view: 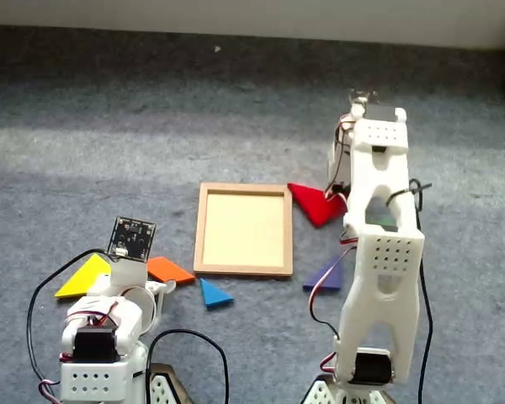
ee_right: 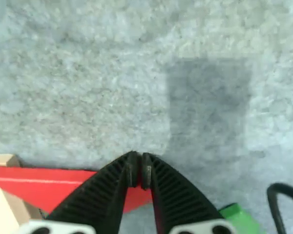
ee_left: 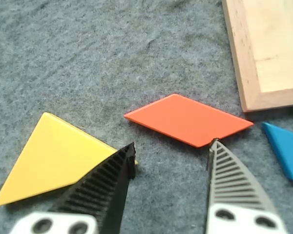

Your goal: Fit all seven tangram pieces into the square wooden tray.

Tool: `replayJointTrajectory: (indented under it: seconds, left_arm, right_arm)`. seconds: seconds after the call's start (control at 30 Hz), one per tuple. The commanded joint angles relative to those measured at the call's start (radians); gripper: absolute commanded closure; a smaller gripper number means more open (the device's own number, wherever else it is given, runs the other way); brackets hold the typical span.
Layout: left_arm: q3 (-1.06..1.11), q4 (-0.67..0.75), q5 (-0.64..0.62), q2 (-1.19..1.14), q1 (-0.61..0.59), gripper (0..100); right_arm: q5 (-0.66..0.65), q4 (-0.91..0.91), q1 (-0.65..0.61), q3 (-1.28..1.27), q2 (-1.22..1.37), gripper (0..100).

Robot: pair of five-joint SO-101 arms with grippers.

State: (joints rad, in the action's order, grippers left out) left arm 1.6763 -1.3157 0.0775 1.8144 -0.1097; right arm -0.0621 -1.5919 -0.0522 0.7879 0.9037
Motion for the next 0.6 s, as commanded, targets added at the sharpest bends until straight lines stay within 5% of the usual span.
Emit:
replayJointTrajectory:
  seconds: [0.0,0.57]
  left_arm:
    - [0.019,-0.005,0.003,0.007,0.016,76]
    - [0.019,-0.005,0.003,0.007,0.016,76]
  right_arm:
    - [0.02,-0.091,-0.074,0.045,-0.028,97.3]
    - [0.012,-0.168,-0.154,0.038,-0.125,97.6]
